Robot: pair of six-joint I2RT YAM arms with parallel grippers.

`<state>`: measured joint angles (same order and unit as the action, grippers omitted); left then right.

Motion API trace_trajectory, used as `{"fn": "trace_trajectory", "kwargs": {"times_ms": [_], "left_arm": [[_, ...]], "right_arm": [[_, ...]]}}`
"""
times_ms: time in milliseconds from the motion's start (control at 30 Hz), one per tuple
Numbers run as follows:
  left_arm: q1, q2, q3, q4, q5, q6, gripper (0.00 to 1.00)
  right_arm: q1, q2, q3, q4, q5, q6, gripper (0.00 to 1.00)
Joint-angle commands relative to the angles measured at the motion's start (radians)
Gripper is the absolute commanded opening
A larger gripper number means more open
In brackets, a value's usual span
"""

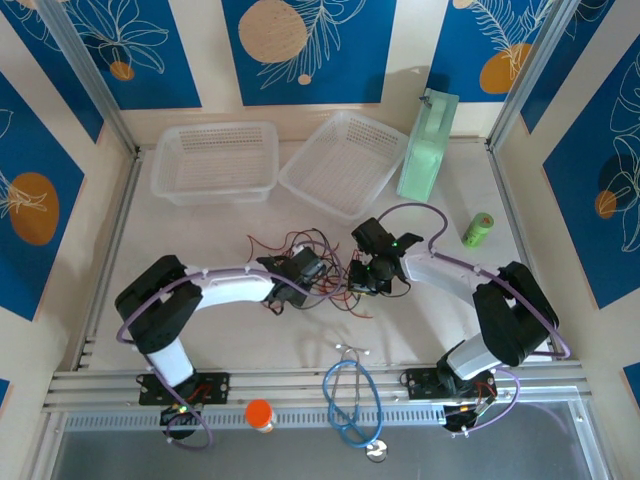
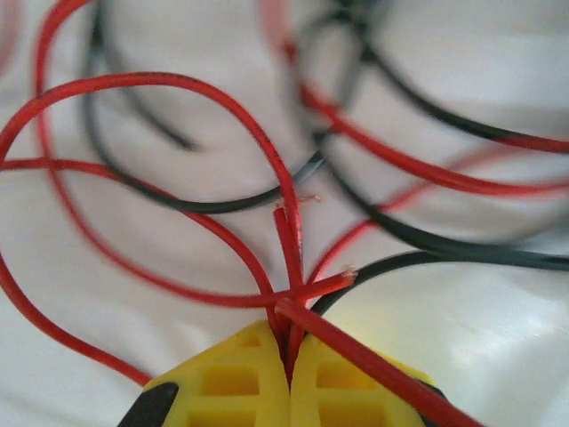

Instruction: Untangle the cables

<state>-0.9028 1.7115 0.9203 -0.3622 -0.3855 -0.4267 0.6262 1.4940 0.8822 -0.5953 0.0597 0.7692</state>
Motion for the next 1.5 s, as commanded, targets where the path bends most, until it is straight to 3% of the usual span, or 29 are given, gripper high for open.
{"fn": "trace_trajectory", "kwargs": {"times_ms": [0,367,500,733,900,967,1167,1467], "left_arm": [[0.037,0.038,-0.039,-0.112,-0.244,-0.067,0.0],[0.124,-0.059,-0.095,-0.16,-0.285,-0.176,0.0],[0.129,-0.078,-0.116,-0.115,-0.238,-0.165,0.0],[0.129,-0.09,-0.126,-0.047,-0.132,-0.145,0.0],[0.129,-0.113,-0.12,-0.014,-0.026,-0.144,0.0],[0.13,-0.128,-0.117,-0.009,0.006,-0.145,0.0],[0.129,-0.176,-0.121,-0.007,0.039,-0.152,0.0],[0.13,-0.217,-0.15,-0.006,0.032,-0.165,0.0]], "right_arm": [[-0.006,0.018,0.036,-0.11,0.131,-0.031,0.15],[-0.037,0.092,0.071,-0.167,0.338,-0.137,0.17],[-0.031,0.105,0.074,-0.139,0.295,-0.125,0.2],[0.126,-0.014,0.108,-0.055,0.075,-0.065,0.64],[0.215,0.013,0.166,-0.048,0.079,0.005,0.85],[0.236,0.045,0.191,-0.059,0.102,0.018,0.99],[0.272,0.094,0.232,-0.078,0.163,0.042,0.99],[0.258,0.215,0.254,-0.112,0.404,0.081,0.98]]}}
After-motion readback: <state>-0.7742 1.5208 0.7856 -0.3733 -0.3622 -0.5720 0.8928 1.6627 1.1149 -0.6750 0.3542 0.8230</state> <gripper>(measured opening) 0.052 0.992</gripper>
